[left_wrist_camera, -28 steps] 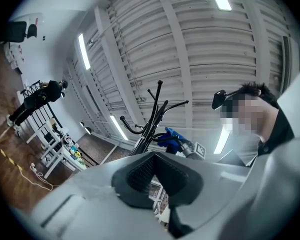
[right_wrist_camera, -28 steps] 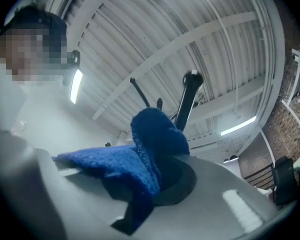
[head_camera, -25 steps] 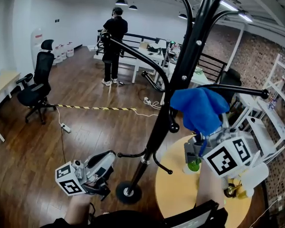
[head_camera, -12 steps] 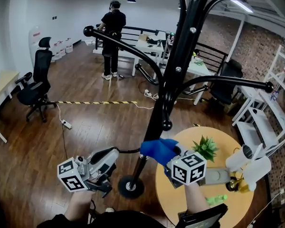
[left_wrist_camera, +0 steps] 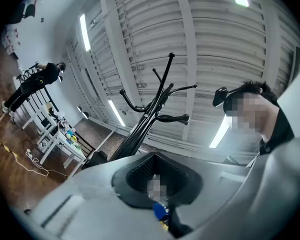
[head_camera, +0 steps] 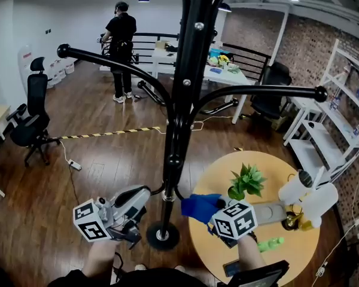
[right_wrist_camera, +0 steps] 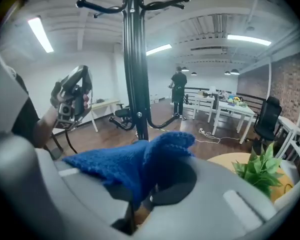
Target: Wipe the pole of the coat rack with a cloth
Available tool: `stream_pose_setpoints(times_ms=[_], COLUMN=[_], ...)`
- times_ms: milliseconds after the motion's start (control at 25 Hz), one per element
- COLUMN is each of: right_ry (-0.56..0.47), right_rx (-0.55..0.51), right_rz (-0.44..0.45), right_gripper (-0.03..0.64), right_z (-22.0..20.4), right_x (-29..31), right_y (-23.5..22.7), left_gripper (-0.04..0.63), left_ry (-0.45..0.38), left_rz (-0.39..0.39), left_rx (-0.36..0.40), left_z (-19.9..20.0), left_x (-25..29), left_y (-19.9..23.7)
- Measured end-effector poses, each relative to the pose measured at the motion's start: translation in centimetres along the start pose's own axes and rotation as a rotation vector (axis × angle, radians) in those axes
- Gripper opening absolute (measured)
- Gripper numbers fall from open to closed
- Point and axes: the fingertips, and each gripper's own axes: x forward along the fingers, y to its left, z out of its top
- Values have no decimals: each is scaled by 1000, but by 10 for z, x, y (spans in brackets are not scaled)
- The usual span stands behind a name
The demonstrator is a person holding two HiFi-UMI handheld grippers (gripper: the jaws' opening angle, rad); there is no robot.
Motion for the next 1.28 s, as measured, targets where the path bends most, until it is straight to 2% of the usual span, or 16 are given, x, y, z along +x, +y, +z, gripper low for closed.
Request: stream_pose_setpoints(times_ms=[160,320,440,560,680,800,920,1120,1280], right_ry=[-67,-255,-459,-684,-894,-1029,-1110,-1204,-1355], right_rx=[21,74,98,43,-34,-69,-104,-139,-133], right_rz=[73,130,172,212,174,111,81,16,-9], right_gripper=[23,23,23,23,23,23,23,23,23], right_z=[17,59,116,188,257,301,315,309,302], right_x=[31,45,6,-55,-107,-148,-186,-246,-310], right_y=[12,20,24,41,51,52,55,50,47], left_gripper=[2,3,3,2,3,2,3,2,3], left_ry=[-14,-26,-41,-53,-64,-84,-93,-84,-68], left_rz=[13,34,62,68,60,61,65,43,13], left_rx=[10,28,54,72,90,114,138,147,134], left_z=[6,13,22,28,34,42,48,49,43], left_x=[-2,-10,-21,-23,-24,-28,-29,-18,-6], left_y=[4,5,5,4,0,-6,-9,-9,-7])
